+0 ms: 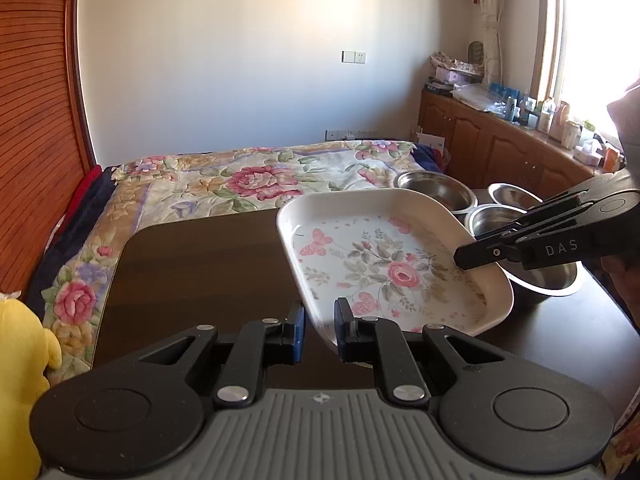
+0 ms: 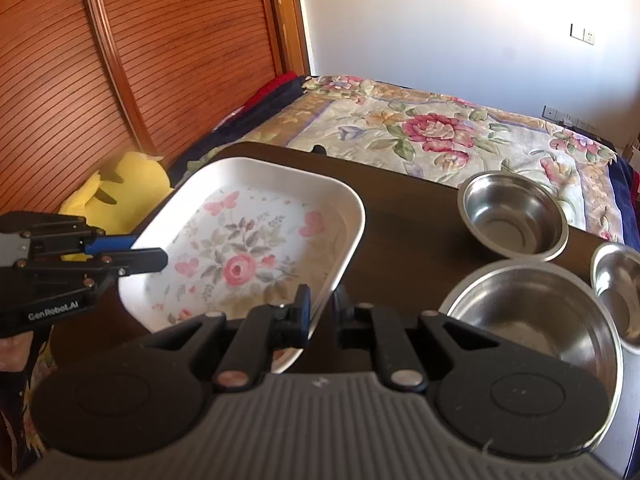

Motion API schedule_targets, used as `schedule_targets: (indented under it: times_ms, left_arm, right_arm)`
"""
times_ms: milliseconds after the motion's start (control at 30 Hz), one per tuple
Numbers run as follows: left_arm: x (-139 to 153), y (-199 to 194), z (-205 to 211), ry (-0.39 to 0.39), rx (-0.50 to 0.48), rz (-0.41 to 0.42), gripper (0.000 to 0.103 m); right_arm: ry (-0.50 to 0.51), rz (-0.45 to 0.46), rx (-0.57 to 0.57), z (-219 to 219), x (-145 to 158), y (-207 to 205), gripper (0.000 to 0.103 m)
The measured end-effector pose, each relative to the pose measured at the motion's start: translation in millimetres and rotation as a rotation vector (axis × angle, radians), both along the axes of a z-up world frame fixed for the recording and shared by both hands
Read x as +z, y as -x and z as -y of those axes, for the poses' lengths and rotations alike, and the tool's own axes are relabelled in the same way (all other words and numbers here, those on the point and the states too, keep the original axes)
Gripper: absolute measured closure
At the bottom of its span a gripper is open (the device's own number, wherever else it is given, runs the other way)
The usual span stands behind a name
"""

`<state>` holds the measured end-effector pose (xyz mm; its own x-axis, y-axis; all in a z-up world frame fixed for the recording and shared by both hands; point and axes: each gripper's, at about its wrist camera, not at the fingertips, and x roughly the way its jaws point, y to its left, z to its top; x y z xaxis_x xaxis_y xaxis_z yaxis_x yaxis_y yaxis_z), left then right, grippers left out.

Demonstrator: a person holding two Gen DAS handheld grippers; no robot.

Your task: Organize plates and bowls

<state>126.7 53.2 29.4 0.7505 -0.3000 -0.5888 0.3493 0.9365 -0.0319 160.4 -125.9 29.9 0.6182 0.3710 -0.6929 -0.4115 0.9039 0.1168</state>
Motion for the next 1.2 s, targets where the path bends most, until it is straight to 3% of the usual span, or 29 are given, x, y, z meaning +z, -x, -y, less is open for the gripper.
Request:
schedule_targets:
  times_ms: [333,933,1200]
  left_arm:
    - [0,39,-2,0.017,-0.012,-0.001,0.086]
    - [-36,81,-11,0.031,-0.001,-0.040,0.086]
    - [-44,91,-17,0.043,0.006,-0.055,0.086]
  right_arm:
    - [-0.032,0.025,0.032,6,1,34,0.090]
    - [-0.064,-0.002,0.072,2,-41,80,0.089]
    - [-0.057,0.023,0.084,-1,-45,97,0.089]
